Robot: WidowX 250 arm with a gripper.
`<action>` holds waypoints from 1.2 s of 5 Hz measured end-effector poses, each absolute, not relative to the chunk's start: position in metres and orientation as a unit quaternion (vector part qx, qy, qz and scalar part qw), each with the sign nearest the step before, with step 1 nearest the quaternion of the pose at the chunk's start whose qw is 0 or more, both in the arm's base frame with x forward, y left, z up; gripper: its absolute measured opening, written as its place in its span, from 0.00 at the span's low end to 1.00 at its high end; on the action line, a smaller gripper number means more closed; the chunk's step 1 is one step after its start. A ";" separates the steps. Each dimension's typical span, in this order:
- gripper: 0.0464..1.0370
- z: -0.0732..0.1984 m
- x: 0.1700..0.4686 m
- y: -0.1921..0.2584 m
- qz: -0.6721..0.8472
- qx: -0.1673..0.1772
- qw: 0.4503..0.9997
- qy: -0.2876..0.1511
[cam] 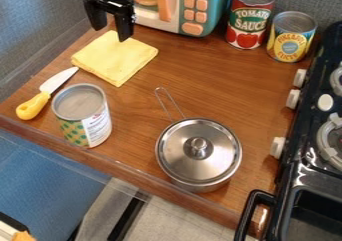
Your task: Move the silver pot lid from the pot to the yellow cloth on the top left of the table
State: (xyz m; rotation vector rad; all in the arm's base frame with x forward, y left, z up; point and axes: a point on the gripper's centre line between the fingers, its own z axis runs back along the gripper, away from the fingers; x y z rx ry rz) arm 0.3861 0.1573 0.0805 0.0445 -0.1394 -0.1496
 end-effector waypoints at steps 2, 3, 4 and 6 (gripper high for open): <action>0.96 0.059 0.363 0.130 -0.108 -0.004 0.993 -0.047; 0.96 0.091 0.346 0.092 -0.165 -0.004 0.982 -0.091; 0.96 0.106 0.320 0.061 -0.199 -0.017 0.974 -0.111; 0.96 0.105 0.282 0.000 -0.264 -0.041 0.957 -0.113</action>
